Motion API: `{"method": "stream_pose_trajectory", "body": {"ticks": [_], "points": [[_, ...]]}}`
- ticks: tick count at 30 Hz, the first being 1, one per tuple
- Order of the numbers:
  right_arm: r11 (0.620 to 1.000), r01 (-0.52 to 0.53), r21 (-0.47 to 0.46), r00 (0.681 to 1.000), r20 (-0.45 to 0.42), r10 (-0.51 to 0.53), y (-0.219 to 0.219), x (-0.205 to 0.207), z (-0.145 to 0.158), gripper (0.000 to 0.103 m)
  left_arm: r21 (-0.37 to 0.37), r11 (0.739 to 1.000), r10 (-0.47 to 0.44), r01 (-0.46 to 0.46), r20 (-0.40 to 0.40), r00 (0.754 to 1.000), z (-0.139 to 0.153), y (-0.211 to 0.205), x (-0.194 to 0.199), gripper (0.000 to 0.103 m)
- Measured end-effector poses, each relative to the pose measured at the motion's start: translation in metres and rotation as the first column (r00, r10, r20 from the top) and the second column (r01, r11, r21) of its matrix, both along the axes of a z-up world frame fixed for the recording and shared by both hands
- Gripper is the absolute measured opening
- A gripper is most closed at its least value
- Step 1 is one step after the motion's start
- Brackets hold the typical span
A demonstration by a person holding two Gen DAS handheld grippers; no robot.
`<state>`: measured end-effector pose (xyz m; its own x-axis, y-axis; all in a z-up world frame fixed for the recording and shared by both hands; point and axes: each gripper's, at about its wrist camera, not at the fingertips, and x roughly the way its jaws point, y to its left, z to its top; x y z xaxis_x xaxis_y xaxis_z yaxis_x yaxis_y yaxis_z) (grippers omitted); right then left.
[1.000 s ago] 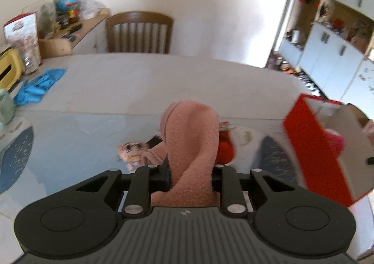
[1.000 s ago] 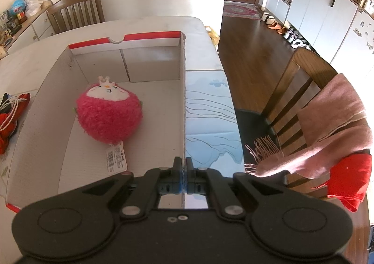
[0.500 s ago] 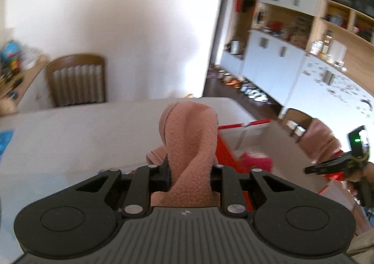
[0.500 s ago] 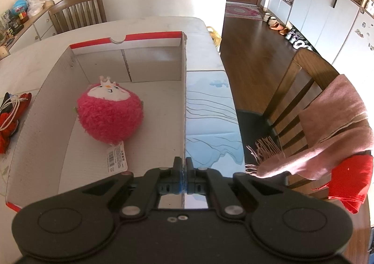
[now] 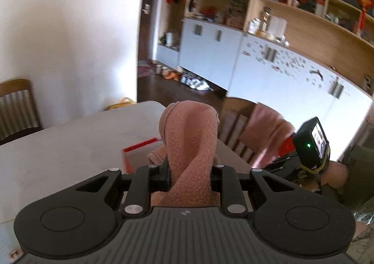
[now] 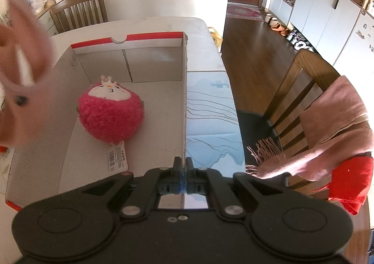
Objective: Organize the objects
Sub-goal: 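Lower the pink garment into the box beside the plush toy, open left gripper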
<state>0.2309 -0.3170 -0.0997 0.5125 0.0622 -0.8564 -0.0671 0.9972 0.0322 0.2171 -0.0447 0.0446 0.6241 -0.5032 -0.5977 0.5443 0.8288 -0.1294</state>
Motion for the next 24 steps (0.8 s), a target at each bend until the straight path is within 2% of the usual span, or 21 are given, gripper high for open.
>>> {"method": "stream_pose_trajectory", "body": {"ticks": [5, 9, 16, 24], "points": [[1.0, -0.001, 0.001, 1.0, 0.001, 0.001, 0.0, 0.0, 0.0, 0.002, 0.013, 0.997, -0.077, 0.078, -0.039, 0.996, -0.018, -0.039, 0.01, 0.021], [1.0, 0.001, 0.006, 1.0, 0.0, -0.001, -0.001, 0.001, 0.0, 0.002, 0.03, 0.991, -0.124, 0.128, -0.107, 0.986, -0.041, -0.064, 0.014, 0.021], [1.0, 0.001, 0.003, 1.0, -0.002, -0.001, 0.0, 0.002, 0.0, 0.002, 0.117, 0.976, -0.158, 0.185, -0.209, 0.965, -0.086, -0.085, 0.016, 0.021], [1.0, 0.006, 0.004, 1.0, -0.003, -0.006, 0.0, 0.001, 0.001, 0.002, 0.227, 0.939, -0.188, 0.257, -0.285, 0.94, -0.124, -0.102, 0.026, 0.021]]}}
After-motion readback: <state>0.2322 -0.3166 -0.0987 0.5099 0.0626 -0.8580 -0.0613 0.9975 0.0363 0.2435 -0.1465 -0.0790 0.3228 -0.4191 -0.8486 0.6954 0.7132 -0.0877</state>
